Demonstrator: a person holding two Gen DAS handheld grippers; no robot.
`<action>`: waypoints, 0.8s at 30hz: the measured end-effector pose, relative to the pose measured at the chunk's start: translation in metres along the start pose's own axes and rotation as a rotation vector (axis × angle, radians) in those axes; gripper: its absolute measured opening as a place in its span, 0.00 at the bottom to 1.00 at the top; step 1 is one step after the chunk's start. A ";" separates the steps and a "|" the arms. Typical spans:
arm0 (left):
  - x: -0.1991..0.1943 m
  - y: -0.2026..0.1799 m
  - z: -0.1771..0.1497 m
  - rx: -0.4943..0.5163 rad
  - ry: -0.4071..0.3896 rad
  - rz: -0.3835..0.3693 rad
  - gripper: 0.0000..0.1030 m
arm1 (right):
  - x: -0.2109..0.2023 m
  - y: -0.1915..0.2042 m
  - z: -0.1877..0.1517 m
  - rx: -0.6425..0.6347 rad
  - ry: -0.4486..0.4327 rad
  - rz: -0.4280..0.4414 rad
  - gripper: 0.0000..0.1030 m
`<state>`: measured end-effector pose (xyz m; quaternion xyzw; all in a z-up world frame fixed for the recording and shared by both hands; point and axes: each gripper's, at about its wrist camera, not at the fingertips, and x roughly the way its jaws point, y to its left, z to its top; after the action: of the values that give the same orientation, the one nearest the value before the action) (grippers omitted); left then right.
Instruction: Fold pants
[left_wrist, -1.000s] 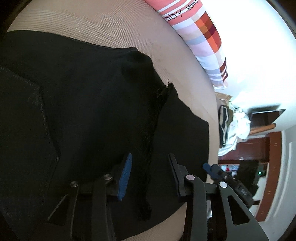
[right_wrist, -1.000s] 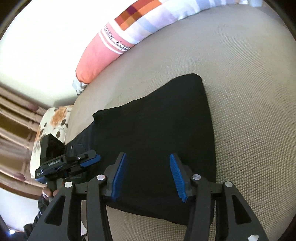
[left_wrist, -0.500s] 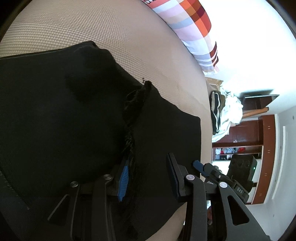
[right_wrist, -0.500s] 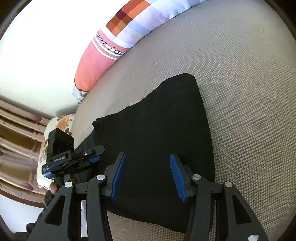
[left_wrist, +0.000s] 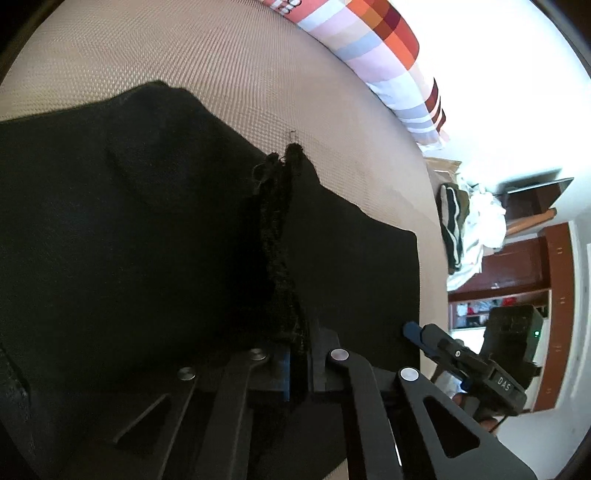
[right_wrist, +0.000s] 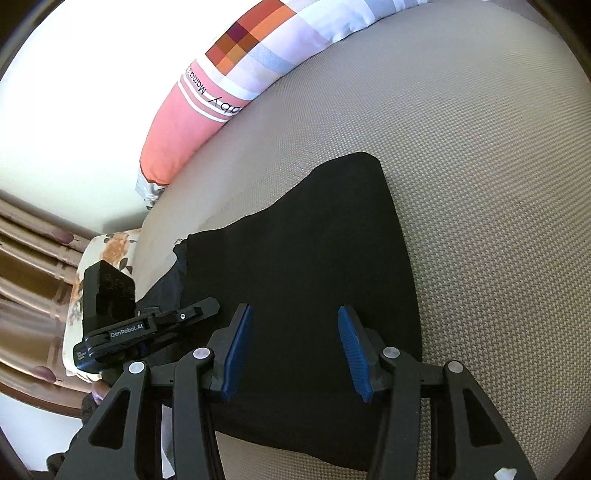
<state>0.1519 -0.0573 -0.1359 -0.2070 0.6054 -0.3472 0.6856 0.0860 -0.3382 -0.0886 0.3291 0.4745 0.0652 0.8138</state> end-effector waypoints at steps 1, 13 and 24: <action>-0.003 -0.005 -0.002 0.024 -0.022 0.035 0.05 | 0.000 0.001 -0.001 -0.008 -0.002 -0.013 0.44; -0.056 -0.016 -0.014 0.091 -0.183 0.124 0.04 | 0.001 0.016 0.001 -0.124 -0.033 -0.124 0.45; -0.036 0.025 -0.025 0.032 -0.136 0.167 0.06 | 0.040 0.048 0.027 -0.329 -0.064 -0.308 0.44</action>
<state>0.1326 -0.0109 -0.1338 -0.1679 0.5669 -0.2834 0.7551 0.1393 -0.2967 -0.0800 0.1175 0.4763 0.0060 0.8714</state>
